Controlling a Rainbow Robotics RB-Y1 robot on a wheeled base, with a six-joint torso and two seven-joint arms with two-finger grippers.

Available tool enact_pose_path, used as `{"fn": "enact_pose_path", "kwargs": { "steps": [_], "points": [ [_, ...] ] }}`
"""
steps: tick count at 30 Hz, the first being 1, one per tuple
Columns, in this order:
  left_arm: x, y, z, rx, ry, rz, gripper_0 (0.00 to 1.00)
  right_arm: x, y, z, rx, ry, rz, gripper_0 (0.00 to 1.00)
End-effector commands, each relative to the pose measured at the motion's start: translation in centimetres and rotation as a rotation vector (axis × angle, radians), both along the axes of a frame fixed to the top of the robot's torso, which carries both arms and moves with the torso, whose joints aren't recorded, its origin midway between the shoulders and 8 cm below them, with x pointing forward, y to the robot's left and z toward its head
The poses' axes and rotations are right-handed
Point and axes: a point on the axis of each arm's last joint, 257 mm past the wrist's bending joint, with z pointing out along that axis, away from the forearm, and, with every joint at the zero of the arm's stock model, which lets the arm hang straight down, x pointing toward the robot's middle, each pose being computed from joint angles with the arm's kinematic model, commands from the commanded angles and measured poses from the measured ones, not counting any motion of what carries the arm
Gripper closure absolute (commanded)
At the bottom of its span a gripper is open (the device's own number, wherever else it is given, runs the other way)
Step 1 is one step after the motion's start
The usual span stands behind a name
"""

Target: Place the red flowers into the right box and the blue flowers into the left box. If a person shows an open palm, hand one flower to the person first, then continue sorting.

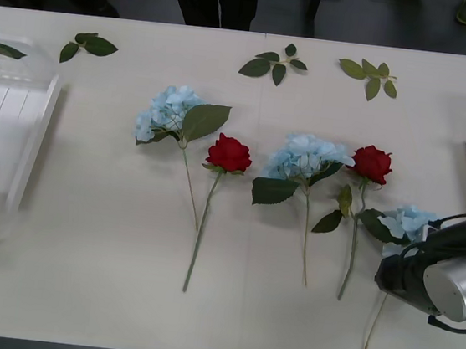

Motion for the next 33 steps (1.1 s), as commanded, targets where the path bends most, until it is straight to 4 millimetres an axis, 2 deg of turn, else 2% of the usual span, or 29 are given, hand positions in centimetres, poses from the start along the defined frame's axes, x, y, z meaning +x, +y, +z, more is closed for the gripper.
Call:
{"fn": "enact_pose_path", "kwargs": {
  "steps": [1,3,4,5,6,8,9,14,20,23,24,26,28,30,32,33],
  "points": [
    [1.4,3.4,2.5,0.091,-0.043,-0.019,1.00,0.2,0.8,-0.2,0.021,-0.005,0.005,0.36],
    [2.2,4.6,2.3,0.104,-0.054,-0.018,1.00,0.3,0.9,-0.3,0.025,-0.007,0.003,0.37],
    [2.6,5.3,2.1,0.108,-0.058,-0.015,1.00,0.3,1.0,-0.4,0.026,-0.007,0.003,0.50],
    [2.9,5.9,1.8,0.114,-0.063,-0.013,1.00,0.3,1.0,-0.4,0.028,-0.007,0.003,0.75],
    [3.2,6.3,1.6,0.121,-0.069,-0.014,1.00,0.3,1.1,-0.4,0.031,-0.006,0.003,0.85],
    [3.7,7.1,0.9,0.136,-0.079,-0.017,1.00,0.2,1.2,-0.4,0.033,-0.005,0.003,0.97],
    [4.0,7.5,0.4,0.138,-0.082,-0.018,1.00,0.2,1.2,-0.4,0.035,-0.005,0.003,1.00],
    [5.4,8.2,-1.7,0.157,-0.112,-0.022,1.00,0.4,1.5,-0.3,0.042,-0.012,0.005,1.00],
    [5.5,7.8,-2.3,0.149,-0.102,-0.034,1.00,0.7,0.9,0.2,0.022,-0.027,0.008,1.00],
    [5.5,7.5,-2.5,0.143,-0.095,-0.043,0.91,1.4,-0.2,1.6,-0.006,-0.056,0.015,1.00],
    [5.4,7.5,-2.6,0.140,-0.089,-0.045,0.84,1.6,-1.0,2.4,-0.027,-0.064,0.023,1.00],
    [5.4,7.3,-2.7,0.136,-0.089,-0.052,0.61,2.0,-2.1,4.1,-0.057,-0.083,0.035,1.00],
    [5.4,7.2,-2.8,0.131,-0.089,-0.056,0.52,2.5,-3.3,6.0,-0.098,-0.102,0.074,1.00],
    [5.5,6.9,-2.8,0.124,-0.089,-0.064,0.32,2.8,-4.3,7.9,-0.127,-0.119,0.111,1.00],
    [5.4,6.0,-2.8,0.097,-0.079,-0.082,0.17,3.0,-4.7,10.0,-0.140,-0.139,0.162,1.00],
    [5.3,5.6,-2.7,0.085,-0.078,-0.089,0.13,3.0,-4.8,10.5,-0.139,-0.144,0.174,1.00]
  ]
}}
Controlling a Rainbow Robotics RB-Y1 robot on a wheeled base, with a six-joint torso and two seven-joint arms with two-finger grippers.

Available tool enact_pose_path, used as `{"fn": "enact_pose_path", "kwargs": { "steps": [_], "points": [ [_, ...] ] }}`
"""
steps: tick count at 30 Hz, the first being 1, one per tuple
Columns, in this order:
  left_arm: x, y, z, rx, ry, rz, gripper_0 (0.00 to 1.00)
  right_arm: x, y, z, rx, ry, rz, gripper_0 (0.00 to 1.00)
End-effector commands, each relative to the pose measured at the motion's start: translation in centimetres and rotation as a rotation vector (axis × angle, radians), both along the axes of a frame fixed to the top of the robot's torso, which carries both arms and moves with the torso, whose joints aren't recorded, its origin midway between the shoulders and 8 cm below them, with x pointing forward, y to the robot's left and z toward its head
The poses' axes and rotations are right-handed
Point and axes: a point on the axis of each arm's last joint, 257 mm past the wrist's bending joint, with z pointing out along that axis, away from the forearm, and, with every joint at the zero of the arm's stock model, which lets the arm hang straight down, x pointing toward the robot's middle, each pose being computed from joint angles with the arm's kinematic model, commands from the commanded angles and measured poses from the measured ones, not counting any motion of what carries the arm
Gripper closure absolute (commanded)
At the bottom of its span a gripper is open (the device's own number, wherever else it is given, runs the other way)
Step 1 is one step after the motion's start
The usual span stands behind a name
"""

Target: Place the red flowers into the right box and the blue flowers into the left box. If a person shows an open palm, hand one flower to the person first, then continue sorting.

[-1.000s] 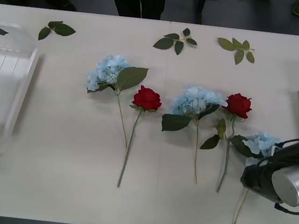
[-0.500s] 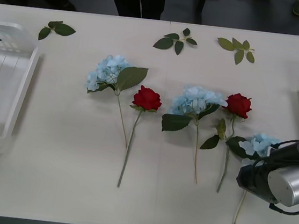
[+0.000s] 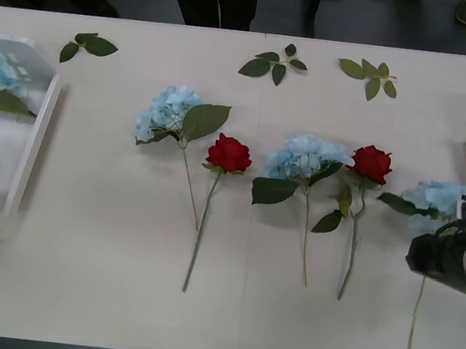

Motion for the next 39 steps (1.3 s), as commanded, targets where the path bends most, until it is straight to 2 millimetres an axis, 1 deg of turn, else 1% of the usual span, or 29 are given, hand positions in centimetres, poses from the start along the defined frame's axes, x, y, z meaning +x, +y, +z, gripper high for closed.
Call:
{"fn": "enact_pose_path", "kwargs": {
  "steps": [1,2,3,4,6,7,8,9,10,11,12,14,15,17,18,20,21,23,24,26,27,29,30,32,33,35,36,38,39],
  "points": [
    [0.1,-1.1,4.1,0.010,-0.013,-0.060,0.08,0.9,-1.1,5.2,-0.059,-0.063,0.155,1.00],
    [-0.1,-2.1,4.4,-0.010,0.001,-0.078,0.05,1.0,-1.1,6.5,-0.061,-0.074,0.190,1.00],
    [-0.3,-2.6,4.7,-0.015,0.007,-0.088,0.04,1.0,-1.1,7.1,-0.062,-0.080,0.207,1.00],
    [-0.8,-3.9,5.3,-0.031,0.023,-0.113,0.03,1.1,-0.8,8.4,-0.063,-0.100,0.248,1.00],
    [-1.6,-6.0,6.1,-0.060,0.048,-0.154,0.03,1.3,-0.1,10.3,-0.062,-0.135,0.316,1.00],
    [-1.8,-6.7,6.5,-0.064,0.052,-0.169,0.03,1.5,0.3,10.9,-0.062,-0.152,0.340,1.00],
    [-2.3,-8.0,7.1,-0.076,0.061,-0.197,0.03,1.7,0.6,12.0,-0.061,-0.177,0.377,1.00],
    [-2.8,-9.4,7.6,-0.084,0.073,-0.230,0.03,2.0,1.4,13.1,-0.057,-0.207,0.423,1.00],
    [-3.0,-10.1,7.9,-0.089,0.075,-0.246,0.02,2.1,1.8,13.7,-0.053,-0.222,0.449,1.00],
    [-3.5,-11.9,8.3,-0.098,0.083,-0.287,0.02,2.5,2.8,14.8,-0.042,-0.252,0.498,1.00],
    [-3.8,-13.0,8.5,-0.108,0.089,-0.314,0.02,2.7,3.6,15.4,-0.027,-0.269,0.530,1.00],
    [-4.5,-16.8,9.0,-0.145,0.090,-0.403,0.00,3.5,6.1,17.3,0.026,-0.332,0.608,1.00],
    [-4.6,-17.7,9.1,-0.155,0.086,-0.424,0.00,3.7,6.6,17.7,0.041,-0.342,0.623,1.00],
    [-5.0,-22.0,9.2,-0.199,0.074,-0.525,0.00,4.7,9.4,19.7,0.121,-0.401,0.695,1.00],
    [-5.1,-23.1,9.2,-0.210,0.071,-0.551,0.00,5.0,10.1,20.3,0.143,-0.417,0.712,1.00],
    [-5.5,-27.9,9.0,-0.282,0.055,-0.662,0.00,5.8,13.1,22.8,0.267,-0.481,0.782,1.00],
    [-5.6,-28.9,9.0,-0.301,0.051,-0.687,0.00,6.0,13.7,23.4,0.303,-0.494,0.795,1.00],
    [-6.6,-33.3,8.8,-0.385,0.043,-0.795,0.00,6.4,16.3,25.7,0.444,-0.549,0.853,1.00],
    [-6.9,-34.3,8.8,-0.403,0.042,-0.820,0.00,6.4,16.8,26.3,0.472,-0.560,0.869,1.00],
    [-8.2,-38.1,8.6,-0.456,0.035,-0.912,0.00,6.7,18.6,28.3,0.551,-0.607,0.917,1.00],
    [-8.6,-38.9,8.5,-0.466,0.036,-0.931,0.00,6.7,19.0,28.6,0.566,-0.616,0.927,1.00],
    [-10.1,-42.2,8.2,-0.504,0.025,-1.005,0.00,6.9,20.9,30.5,0.630,-0.662,0.962,1.00],
    [-10.5,-42.9,8.1,-0.517,0.021,-1.021,0.00,6.8,21.4,30.9,0.652,-0.669,0.966,1.00],
    [-12.0,-45.6,7.8,-0.569,0.004,-1.078,0.00,6.7,23.5,32.8,0.731,-0.715,0.985,1.00],
    [-12.3,-46.1,7.8,-0.581,-0.002,-1.089,0.00,6.7,23.9,33.1,0.748,-0.723,0.989,1.00],
    [-13.9,-48.2,7.5,-0.621,-0.026,-1.148,0.00,6.4,25.8,34.7,0.815,-0.758,1.006,1.00],
    [-14.7,-49.0,7.4,-0.645,-0.044,-1.171,0.00,6.2,26.6,35.2,0.844,-0.767,1.015,1.00],
    [-16.0,-50.1,7.4,-0.686,-0.069,-1.206,0.00,5.9,27.5,36.1,0.881,-0.783,1.026,1.00],
    [-16.3,-50.3,7.4,-0.695,-0.076,-1.215,0.00,5.7,27.8,36.3,0.889,-0.787,1.034,1.00]
  ]
}}
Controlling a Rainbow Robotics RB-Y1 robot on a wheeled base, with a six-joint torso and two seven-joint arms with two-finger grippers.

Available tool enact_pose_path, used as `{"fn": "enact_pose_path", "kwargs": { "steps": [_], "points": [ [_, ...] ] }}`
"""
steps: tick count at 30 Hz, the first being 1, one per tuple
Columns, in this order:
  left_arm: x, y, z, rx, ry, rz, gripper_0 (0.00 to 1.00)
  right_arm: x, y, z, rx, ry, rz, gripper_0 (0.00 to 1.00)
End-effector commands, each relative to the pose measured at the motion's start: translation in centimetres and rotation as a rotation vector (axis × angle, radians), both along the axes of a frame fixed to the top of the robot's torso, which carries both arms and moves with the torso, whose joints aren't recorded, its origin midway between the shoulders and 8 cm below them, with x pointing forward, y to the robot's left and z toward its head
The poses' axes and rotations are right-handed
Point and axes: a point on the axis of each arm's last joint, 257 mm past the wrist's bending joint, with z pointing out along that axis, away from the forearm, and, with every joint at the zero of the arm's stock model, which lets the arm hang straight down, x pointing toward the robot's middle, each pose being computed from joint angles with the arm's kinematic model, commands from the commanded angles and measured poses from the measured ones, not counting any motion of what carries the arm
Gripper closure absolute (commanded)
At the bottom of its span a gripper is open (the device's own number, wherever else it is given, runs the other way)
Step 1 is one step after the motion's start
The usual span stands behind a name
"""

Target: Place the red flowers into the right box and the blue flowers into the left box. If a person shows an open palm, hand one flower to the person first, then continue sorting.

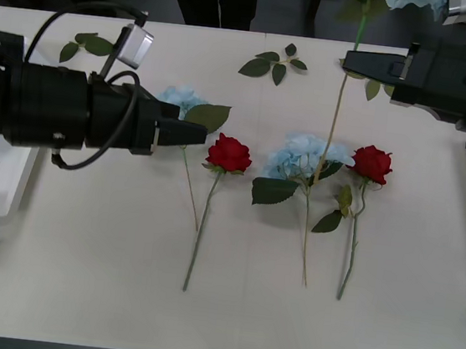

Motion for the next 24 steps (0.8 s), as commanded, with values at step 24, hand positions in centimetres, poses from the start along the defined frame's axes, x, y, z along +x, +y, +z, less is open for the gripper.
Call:
{"fn": "enact_pose_path", "kwargs": {
  "steps": [24],
  "points": [
    [-5.3,-12.5,5.1,-0.340,-0.268,-0.132,0.00,-2.7,5.4,2.1,0.045,-0.069,0.154,1.00]
  ]
}}
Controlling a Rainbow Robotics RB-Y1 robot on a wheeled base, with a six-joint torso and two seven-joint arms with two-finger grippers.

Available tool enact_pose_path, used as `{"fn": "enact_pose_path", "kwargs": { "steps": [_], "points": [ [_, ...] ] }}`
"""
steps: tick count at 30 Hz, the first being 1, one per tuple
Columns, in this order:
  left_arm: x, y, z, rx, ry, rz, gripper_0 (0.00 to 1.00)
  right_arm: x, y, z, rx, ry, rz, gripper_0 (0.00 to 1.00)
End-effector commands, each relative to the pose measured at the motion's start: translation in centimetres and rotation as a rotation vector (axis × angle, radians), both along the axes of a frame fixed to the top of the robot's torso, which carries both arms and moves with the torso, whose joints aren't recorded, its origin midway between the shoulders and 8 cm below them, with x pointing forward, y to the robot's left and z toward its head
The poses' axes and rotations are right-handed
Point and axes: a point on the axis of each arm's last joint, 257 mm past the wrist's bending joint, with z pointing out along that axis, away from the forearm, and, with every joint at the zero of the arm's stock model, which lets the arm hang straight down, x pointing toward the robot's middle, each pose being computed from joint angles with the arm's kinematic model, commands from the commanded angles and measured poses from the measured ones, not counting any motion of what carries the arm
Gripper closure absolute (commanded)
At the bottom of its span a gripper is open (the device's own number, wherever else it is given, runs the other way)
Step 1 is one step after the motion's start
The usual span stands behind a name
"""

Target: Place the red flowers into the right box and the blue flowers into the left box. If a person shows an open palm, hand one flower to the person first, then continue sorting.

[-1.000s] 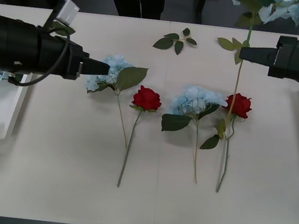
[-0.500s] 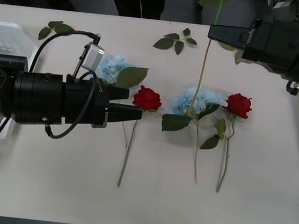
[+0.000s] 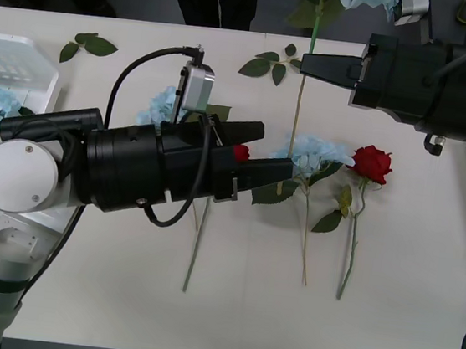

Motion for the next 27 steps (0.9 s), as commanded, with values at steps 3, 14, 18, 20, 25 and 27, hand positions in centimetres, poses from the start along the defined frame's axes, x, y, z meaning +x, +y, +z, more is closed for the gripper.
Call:
{"fn": "enact_pose_path", "kwargs": {
  "steps": [3,14,18,20,25,27],
  "points": [
    [-0.3,-2.4,2.6,-0.013,-0.075,0.002,0.00,-0.6,0.5,1.8,-0.001,-0.091,0.026,1.00],
    [1.6,-4.9,2.2,0.033,-0.089,0.035,0.62,-0.8,0.6,1.9,0.001,-0.092,0.033,1.00],
    [1.8,-5.2,1.8,0.035,-0.074,0.033,1.00,-0.9,0.6,2.0,0.004,-0.093,0.036,1.00],
    [1.9,-5.2,1.7,0.038,-0.070,0.036,1.00,-0.9,0.5,2.0,0.006,-0.095,0.037,1.00],
    [1.8,-5.2,1.6,0.039,-0.059,0.034,1.00,-1.0,0.5,2.1,0.008,-0.096,0.038,1.00],
    [1.8,-5.2,1.4,0.040,-0.053,0.033,1.00,-1.0,0.5,2.2,0.010,-0.096,0.039,1.00]
  ]
}}
